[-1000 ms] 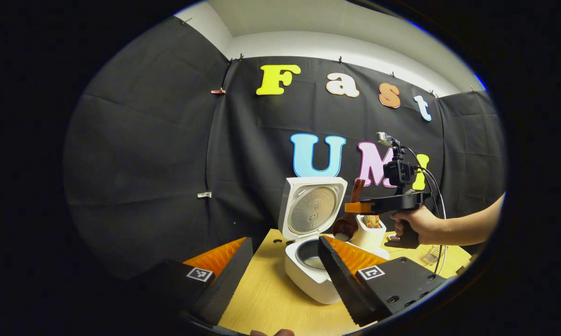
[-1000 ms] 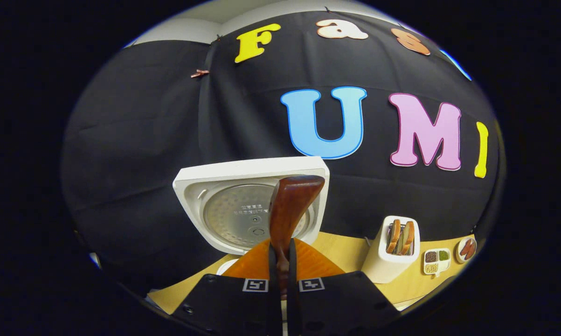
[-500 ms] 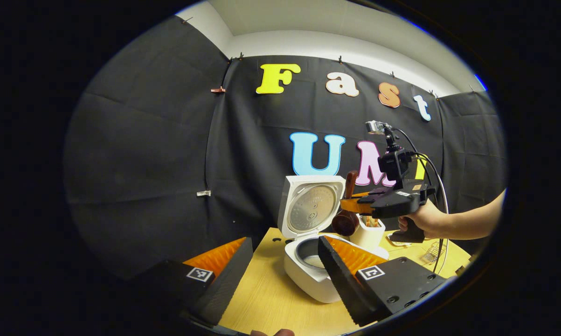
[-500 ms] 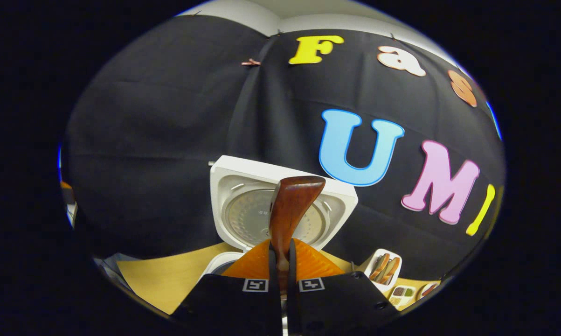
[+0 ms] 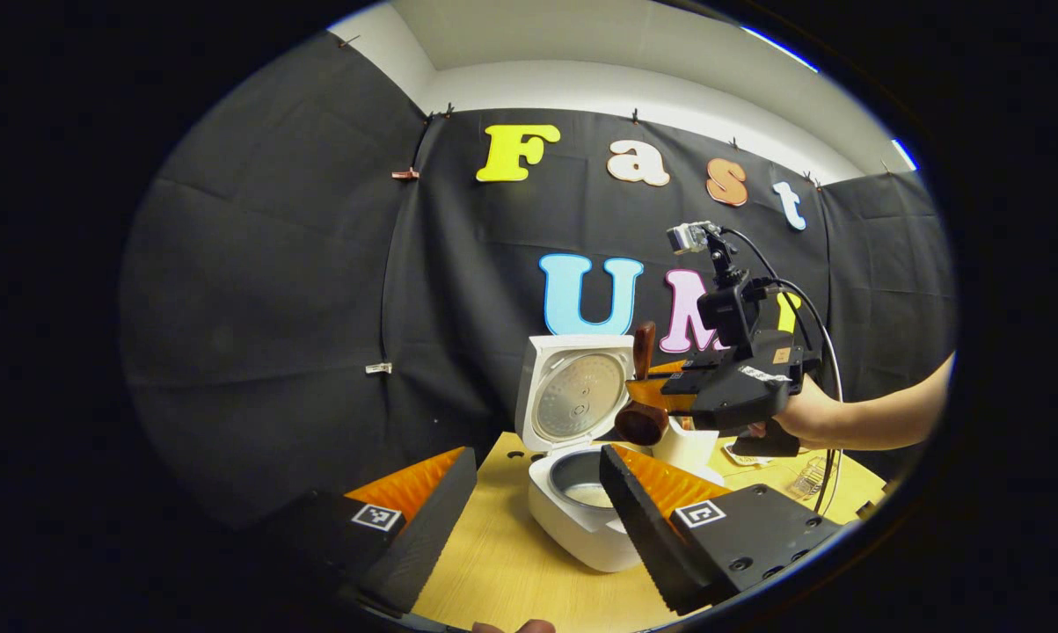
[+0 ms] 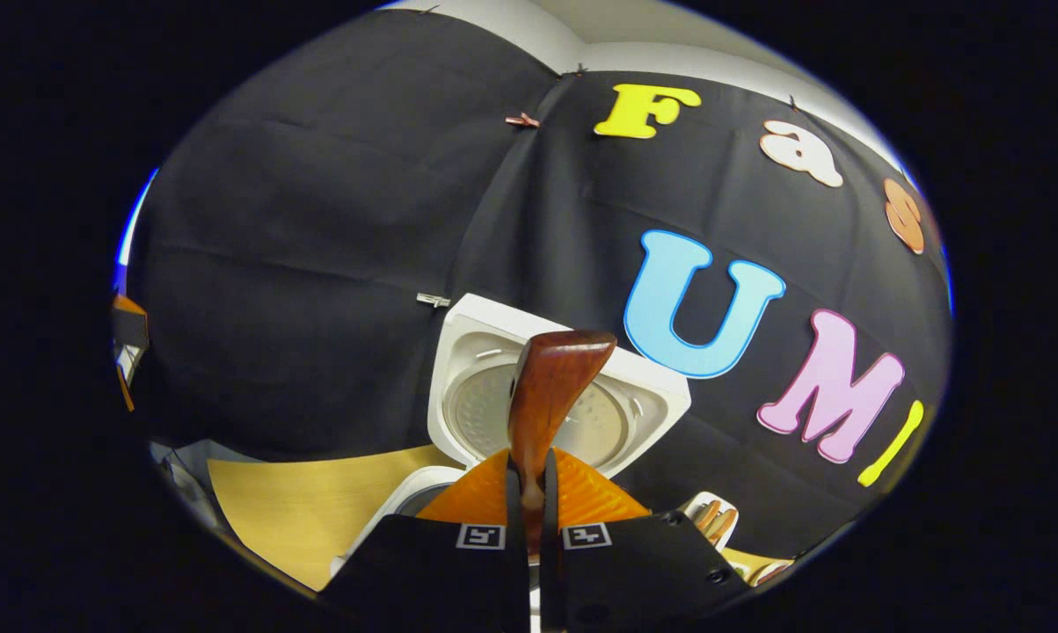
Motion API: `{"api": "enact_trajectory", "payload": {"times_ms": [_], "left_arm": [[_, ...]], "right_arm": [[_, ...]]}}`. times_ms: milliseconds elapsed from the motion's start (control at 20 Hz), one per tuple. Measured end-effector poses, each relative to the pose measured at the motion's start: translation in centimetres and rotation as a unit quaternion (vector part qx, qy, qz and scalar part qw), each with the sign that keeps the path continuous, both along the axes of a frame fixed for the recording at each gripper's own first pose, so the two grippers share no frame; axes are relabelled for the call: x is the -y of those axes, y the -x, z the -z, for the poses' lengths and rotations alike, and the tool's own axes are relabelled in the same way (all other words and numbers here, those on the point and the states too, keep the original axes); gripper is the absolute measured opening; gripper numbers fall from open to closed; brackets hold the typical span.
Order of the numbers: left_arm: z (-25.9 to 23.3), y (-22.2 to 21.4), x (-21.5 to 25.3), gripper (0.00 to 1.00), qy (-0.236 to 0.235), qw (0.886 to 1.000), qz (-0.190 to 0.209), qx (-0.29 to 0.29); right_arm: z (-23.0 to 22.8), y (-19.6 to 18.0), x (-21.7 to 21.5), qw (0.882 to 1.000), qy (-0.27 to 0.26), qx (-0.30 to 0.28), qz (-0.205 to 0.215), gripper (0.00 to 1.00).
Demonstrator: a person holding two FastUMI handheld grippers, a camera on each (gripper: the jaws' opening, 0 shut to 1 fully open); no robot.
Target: Close the left gripper, press the button to open the rice cooker; take a wooden spoon from the chopstick holder with the right hand, scoop a spoonful of rice and pour it into the rice cooker, then put the wooden spoon back into the chopstick holder.
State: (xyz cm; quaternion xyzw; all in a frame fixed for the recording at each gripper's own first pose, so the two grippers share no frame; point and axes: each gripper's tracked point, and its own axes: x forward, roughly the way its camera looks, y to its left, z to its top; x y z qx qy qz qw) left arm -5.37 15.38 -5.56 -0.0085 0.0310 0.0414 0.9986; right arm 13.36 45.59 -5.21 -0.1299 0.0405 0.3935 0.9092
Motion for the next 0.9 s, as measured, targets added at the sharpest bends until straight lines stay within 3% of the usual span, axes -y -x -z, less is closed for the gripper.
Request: {"api": "enact_trajectory", "payload": {"times_ms": [200, 450, 650, 900], "left_arm": [[-0.2, 0.3, 0.5, 0.97, -0.003, 1.0, 0.002, 0.002], [-0.2, 0.4, 1.6, 0.97, -0.008, 1.0, 0.005, 0.004], [-0.5, 0.1, 2.9, 0.97, -0.006, 1.0, 0.012, 0.002], [-1.4, -0.3, 5.1, 0.97, -0.012, 1.0, 0.017, 0.01]], "right_arm": [[-0.3, -1.2, 2.1, 0.995, -0.065, -0.071, 0.039, 0.09], [-2.5, -1.7, 6.4, 0.971, -0.175, -0.141, 0.081, 0.09], [-4.4, -1.1, 11.5, 0.955, -0.238, -0.147, 0.103, 0.09], [-6.3, -0.1, 19.3, 0.946, -0.27, -0.13, 0.123, 0.09]]}}
